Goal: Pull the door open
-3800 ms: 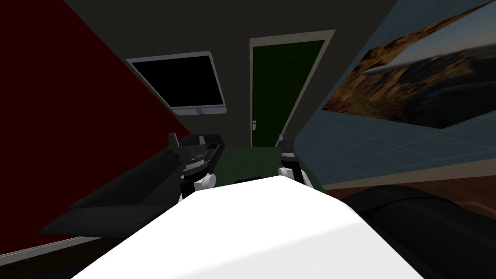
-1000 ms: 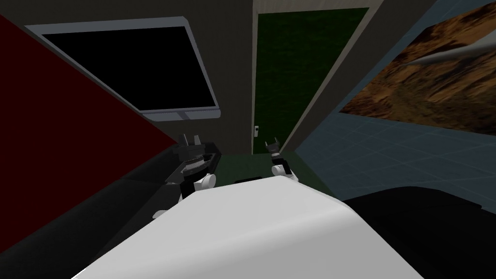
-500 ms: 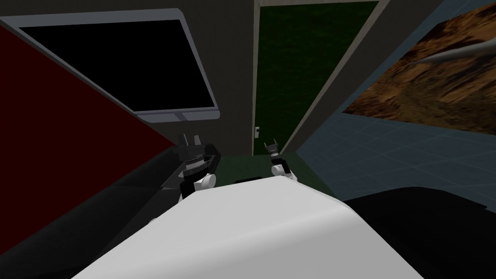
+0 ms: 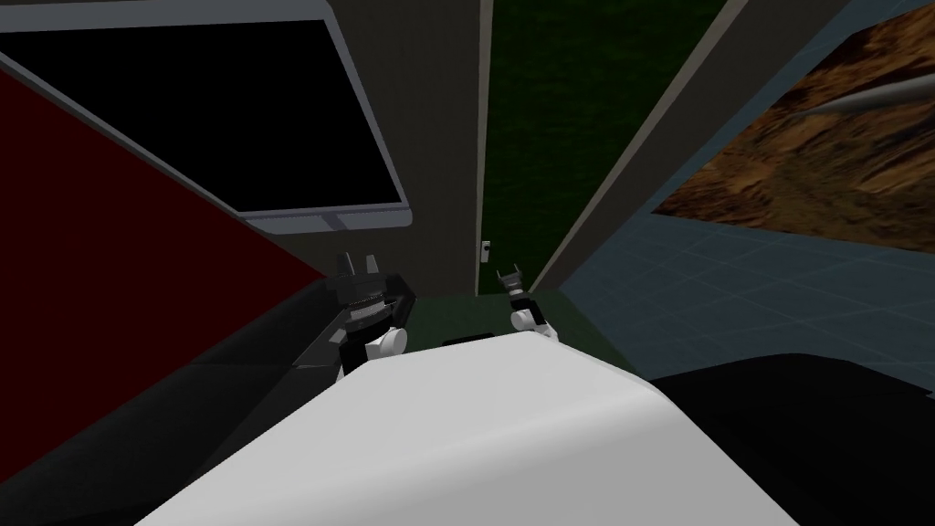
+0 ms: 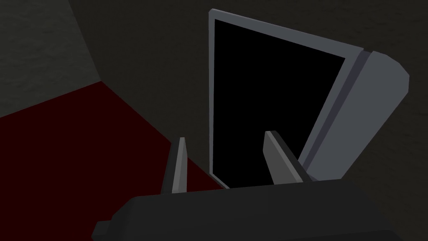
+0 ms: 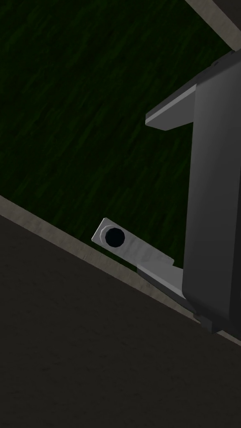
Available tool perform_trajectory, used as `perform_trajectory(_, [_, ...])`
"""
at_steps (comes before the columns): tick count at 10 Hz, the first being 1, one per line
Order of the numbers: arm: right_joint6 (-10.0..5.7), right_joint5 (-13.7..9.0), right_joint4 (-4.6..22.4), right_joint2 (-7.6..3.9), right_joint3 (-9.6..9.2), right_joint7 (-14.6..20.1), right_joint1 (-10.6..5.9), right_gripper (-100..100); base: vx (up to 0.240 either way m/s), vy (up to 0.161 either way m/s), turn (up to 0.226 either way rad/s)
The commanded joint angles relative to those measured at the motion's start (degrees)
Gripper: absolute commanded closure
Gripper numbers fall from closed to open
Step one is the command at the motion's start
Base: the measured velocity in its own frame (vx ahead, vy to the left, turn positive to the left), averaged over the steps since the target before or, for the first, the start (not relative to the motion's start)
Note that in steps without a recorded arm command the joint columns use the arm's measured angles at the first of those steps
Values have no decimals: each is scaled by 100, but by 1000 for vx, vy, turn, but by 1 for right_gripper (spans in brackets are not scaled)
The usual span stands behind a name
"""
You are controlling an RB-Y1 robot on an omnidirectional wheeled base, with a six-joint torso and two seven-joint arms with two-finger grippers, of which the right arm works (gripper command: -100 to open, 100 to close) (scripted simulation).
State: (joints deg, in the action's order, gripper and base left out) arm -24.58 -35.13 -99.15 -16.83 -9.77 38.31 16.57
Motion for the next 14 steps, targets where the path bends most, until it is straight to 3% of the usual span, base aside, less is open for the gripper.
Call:
perform_trajectory(1, [3, -234, 156, -84, -89, 241, -73, -100, 128, 25, -32])
perform_trajectory(14, [-49, -1654, 1292, -648, -620, 1715, -633, -100, 138, 21, -19])
